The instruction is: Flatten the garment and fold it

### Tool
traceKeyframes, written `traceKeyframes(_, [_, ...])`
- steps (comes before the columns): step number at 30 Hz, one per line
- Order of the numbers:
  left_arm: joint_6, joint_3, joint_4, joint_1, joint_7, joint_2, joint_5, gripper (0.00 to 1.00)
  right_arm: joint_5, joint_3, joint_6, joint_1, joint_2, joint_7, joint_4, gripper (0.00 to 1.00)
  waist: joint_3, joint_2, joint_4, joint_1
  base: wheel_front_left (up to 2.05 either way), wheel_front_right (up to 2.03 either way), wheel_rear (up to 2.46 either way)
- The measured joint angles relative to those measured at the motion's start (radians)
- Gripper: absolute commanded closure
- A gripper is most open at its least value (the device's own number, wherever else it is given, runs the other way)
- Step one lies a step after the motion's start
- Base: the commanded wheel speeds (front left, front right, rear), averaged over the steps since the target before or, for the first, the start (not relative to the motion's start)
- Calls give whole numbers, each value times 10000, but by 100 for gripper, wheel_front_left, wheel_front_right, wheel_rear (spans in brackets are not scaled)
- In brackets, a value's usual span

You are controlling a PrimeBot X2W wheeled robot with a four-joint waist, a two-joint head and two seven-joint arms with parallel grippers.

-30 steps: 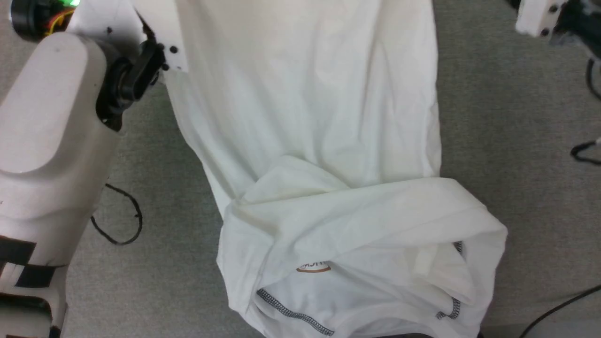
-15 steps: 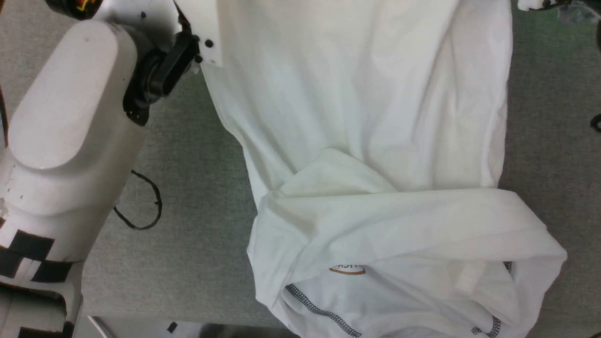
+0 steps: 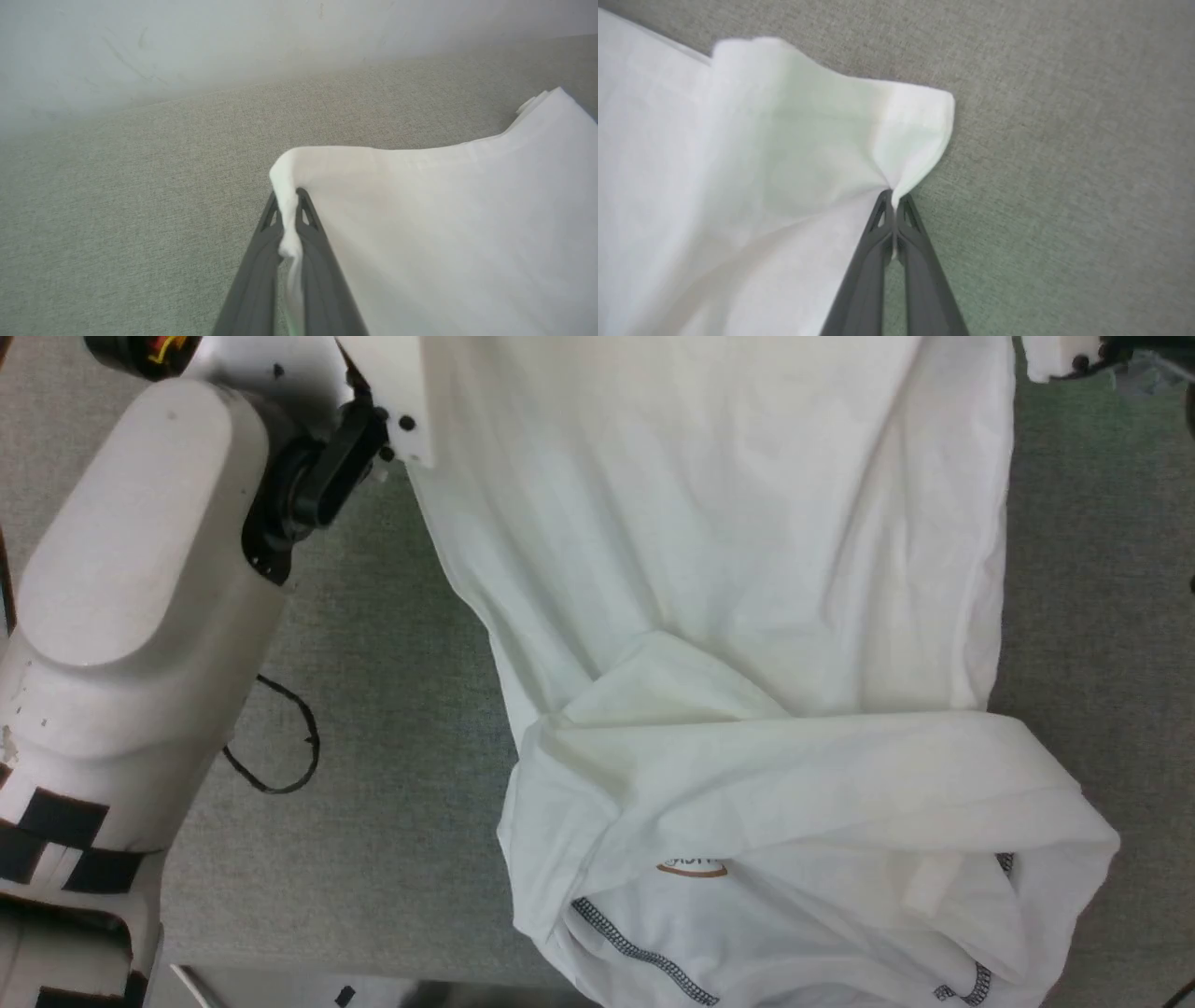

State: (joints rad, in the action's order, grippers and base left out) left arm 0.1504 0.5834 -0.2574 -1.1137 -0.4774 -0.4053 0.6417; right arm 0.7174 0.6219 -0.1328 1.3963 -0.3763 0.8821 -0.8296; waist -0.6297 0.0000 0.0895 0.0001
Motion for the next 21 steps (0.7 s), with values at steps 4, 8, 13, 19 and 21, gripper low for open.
traceKeyframes(4, [-17,8,-685,-105,217,-31,-104,100,-82,316,0,-211,-477,-1415,196,100,307,0,-103,0,0,0,0])
traceKeyframes(8, [-270,44,-1473,-715,485,-77,-301,100,-138,447,0,-87,-830,-2614,176,100,671,0,-254,0,0,0,0])
traceKeyframes(13, [-637,105,-2349,-1601,905,-73,-545,100,27,614,0,319,-903,-3883,136,100,1123,0,-478,-1,0,0,0])
traceKeyframes(19, [-805,48,-2993,-2009,1710,-35,-639,100,362,965,0,500,-1177,-5279,255,100,1628,0,-703,-1,0,0,0])
traceKeyframes(21, [-836,44,-3101,-1997,1873,-38,-635,100,537,1239,0,492,-1310,-5526,453,100,1797,0,-749,-1,0,0,0])
